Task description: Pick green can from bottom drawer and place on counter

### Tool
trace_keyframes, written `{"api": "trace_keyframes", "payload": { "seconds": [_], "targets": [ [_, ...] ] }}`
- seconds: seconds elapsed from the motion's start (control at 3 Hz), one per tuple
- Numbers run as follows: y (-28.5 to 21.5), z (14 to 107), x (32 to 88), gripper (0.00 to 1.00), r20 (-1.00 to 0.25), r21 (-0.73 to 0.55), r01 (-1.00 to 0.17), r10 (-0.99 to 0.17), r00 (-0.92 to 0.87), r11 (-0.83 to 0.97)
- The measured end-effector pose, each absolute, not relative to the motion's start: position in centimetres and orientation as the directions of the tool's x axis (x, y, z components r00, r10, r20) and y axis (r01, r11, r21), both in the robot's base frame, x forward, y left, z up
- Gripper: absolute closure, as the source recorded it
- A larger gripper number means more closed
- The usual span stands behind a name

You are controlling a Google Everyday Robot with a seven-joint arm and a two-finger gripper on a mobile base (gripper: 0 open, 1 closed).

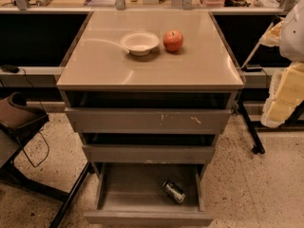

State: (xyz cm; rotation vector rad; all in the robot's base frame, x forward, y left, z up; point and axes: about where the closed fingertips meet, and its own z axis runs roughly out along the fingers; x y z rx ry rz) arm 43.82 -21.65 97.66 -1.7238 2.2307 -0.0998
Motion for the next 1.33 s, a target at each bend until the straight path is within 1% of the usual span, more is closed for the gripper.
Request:
{"api": "trace_keyframes", "payload": {
  "seconds": [0.33,0.67,1.0,1.33],
  "targets": [
    [-21.7,97.7,43.8,0.00,-0.207,-0.247,-0.931,-0.953,-0.221,0.270],
    [-21.6,95.6,43.3,0.00,-0.218,-0.248,-0.942,-0.960,-0.173,0.226],
    [-21.0,90.1,41.6,0.00,-0.274,-0.238,-0.959,-0.958,-0.084,0.153],
    [-22.0,79.0,39.9,0.00,-0.337,-0.175,-0.978,-0.940,-0.047,0.111]
  ]
}}
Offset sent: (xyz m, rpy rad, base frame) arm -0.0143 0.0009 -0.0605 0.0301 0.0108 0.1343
